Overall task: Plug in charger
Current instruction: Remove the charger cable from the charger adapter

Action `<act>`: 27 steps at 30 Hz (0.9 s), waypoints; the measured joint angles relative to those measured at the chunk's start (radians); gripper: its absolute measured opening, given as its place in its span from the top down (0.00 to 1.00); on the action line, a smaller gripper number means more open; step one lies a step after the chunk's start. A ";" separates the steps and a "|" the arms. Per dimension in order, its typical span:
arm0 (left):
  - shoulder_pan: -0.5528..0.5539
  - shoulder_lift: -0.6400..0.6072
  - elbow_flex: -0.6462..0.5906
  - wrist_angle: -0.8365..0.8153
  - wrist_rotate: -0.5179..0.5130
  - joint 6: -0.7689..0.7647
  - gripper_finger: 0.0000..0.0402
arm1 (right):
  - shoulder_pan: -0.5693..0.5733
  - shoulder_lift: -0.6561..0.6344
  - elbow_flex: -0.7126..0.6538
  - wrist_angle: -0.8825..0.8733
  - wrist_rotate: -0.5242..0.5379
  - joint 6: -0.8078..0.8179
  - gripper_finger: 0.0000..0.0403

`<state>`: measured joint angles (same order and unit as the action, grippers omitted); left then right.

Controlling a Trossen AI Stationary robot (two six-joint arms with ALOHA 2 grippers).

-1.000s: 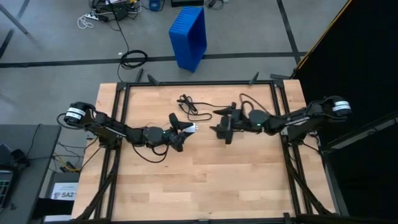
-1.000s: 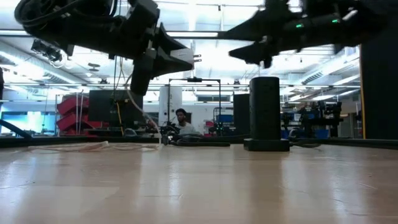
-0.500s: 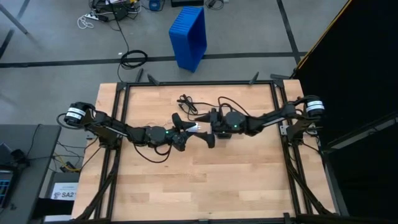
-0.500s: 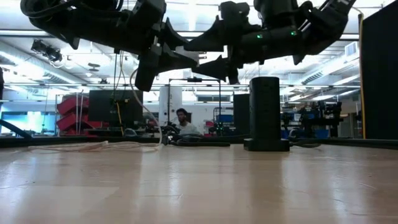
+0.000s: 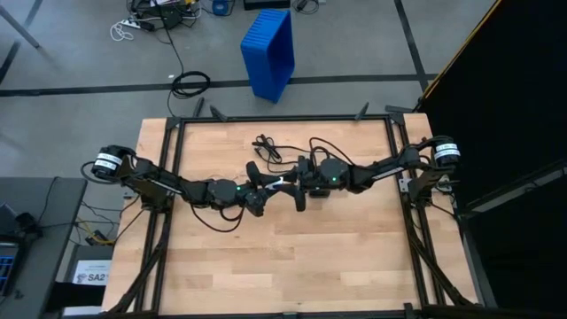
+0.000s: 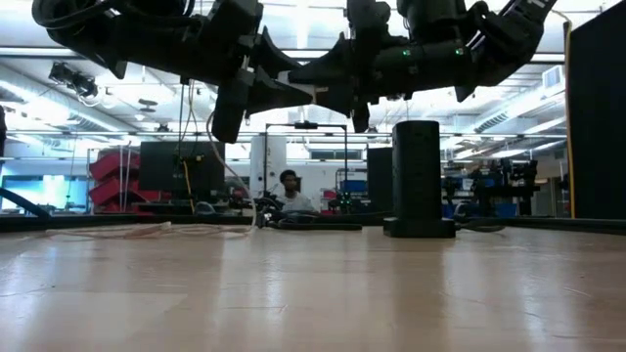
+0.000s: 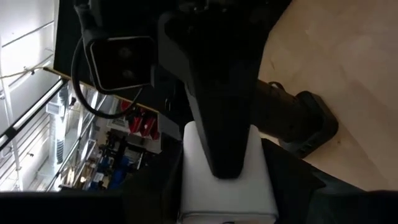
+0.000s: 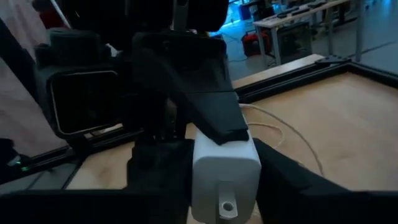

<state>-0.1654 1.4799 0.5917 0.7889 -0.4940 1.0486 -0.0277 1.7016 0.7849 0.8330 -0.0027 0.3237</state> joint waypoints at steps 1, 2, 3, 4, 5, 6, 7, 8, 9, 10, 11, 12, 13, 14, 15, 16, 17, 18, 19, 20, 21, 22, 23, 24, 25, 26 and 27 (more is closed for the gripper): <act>0.000 0.000 0.000 0.000 0.000 0.000 0.61 | -0.004 0.000 0.000 0.000 -0.015 0.002 0.78; 0.000 0.000 0.000 0.000 0.000 0.000 0.61 | -0.006 0.000 0.000 -0.001 -0.025 0.002 0.78; 0.000 0.000 0.000 0.000 0.000 -0.001 0.61 | -0.006 0.000 0.000 -0.002 -0.030 0.001 0.78; 0.000 0.000 0.000 0.000 0.002 -0.002 0.61 | -0.006 0.000 0.000 -0.006 -0.030 0.000 0.78; 0.000 0.000 0.000 0.000 0.001 -0.002 0.61 | -0.006 -0.001 0.000 -0.008 -0.031 -0.002 0.78; -0.001 0.000 0.000 0.000 -0.004 -0.001 0.61 | -0.006 -0.001 0.000 -0.010 -0.031 -0.005 0.78; -0.002 0.000 0.000 0.000 -0.017 0.004 0.59 | -0.006 -0.001 0.000 -0.013 -0.032 -0.013 0.78; -0.006 0.000 0.000 0.000 -0.035 0.013 0.56 | -0.006 -0.001 0.002 -0.015 -0.032 -0.021 0.78; -0.012 0.001 0.001 0.001 -0.067 0.020 0.53 | -0.006 -0.001 0.003 -0.018 -0.030 -0.028 0.78; -0.018 0.001 0.001 -0.001 -0.112 0.032 0.49 | -0.007 -0.001 0.002 -0.020 -0.028 -0.032 0.78; -0.025 0.001 0.001 -0.001 -0.150 0.044 0.45 | -0.007 -0.002 0.002 -0.021 -0.028 -0.034 0.78; -0.031 0.001 0.001 0.002 -0.179 0.048 0.42 | -0.009 -0.002 0.002 -0.022 -0.024 -0.040 0.78; -0.038 0.001 0.001 0.000 -0.198 0.051 0.39 | -0.010 -0.002 0.001 -0.023 -0.023 -0.040 0.78; -0.047 0.001 0.000 0.000 -0.215 0.053 0.37 | -0.011 -0.002 0.001 -0.025 -0.027 -0.040 0.78; -0.056 0.001 -0.002 0.001 -0.226 0.060 0.35 | -0.012 -0.003 0.001 -0.031 -0.029 -0.040 0.78; -0.063 0.000 -0.005 0.003 -0.231 0.063 0.35 | -0.015 -0.003 0.000 -0.033 -0.034 -0.039 0.78; -0.069 0.000 -0.006 0.002 -0.235 0.064 0.34 | -0.016 -0.003 0.000 -0.036 -0.037 -0.039 0.78; -0.075 0.000 -0.006 -0.001 -0.243 0.064 0.34 | -0.017 -0.003 0.000 -0.037 -0.039 -0.040 0.78; -0.080 0.000 -0.006 -0.006 -0.256 0.064 0.35 | -0.017 -0.003 0.000 -0.038 -0.041 -0.040 0.78; -0.084 0.000 -0.006 -0.009 -0.274 0.066 0.36 | -0.018 -0.003 0.000 -0.039 -0.042 -0.040 0.78; -0.085 0.000 -0.006 -0.016 -0.288 0.066 0.37 | -0.018 -0.003 0.000 -0.041 -0.042 -0.040 0.78; -0.085 0.000 -0.006 -0.024 -0.302 0.066 0.38 | -0.019 -0.003 0.000 -0.043 -0.041 -0.040 0.78; -0.085 0.000 -0.007 -0.030 -0.310 0.066 0.40 | -0.020 -0.003 0.000 -0.045 -0.038 -0.040 0.78; -0.085 0.000 -0.007 -0.036 -0.314 0.065 0.41 | -0.020 -0.003 0.000 -0.046 -0.037 -0.040 0.78; -0.085 0.000 -0.007 -0.042 -0.314 0.065 0.43 | -0.020 -0.003 0.000 -0.049 -0.037 -0.040 0.78; -0.085 0.000 -0.007 -0.047 -0.314 0.065 0.44 | -0.019 -0.003 0.000 -0.053 -0.037 -0.040 0.78; -0.085 0.000 -0.007 -0.054 -0.314 0.065 0.46 | -0.019 -0.004 0.000 -0.060 -0.037 -0.040 0.78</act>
<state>-0.2504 1.4803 0.5850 0.7347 -0.8082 1.1133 -0.0471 1.6978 0.7845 0.7730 -0.0399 0.2840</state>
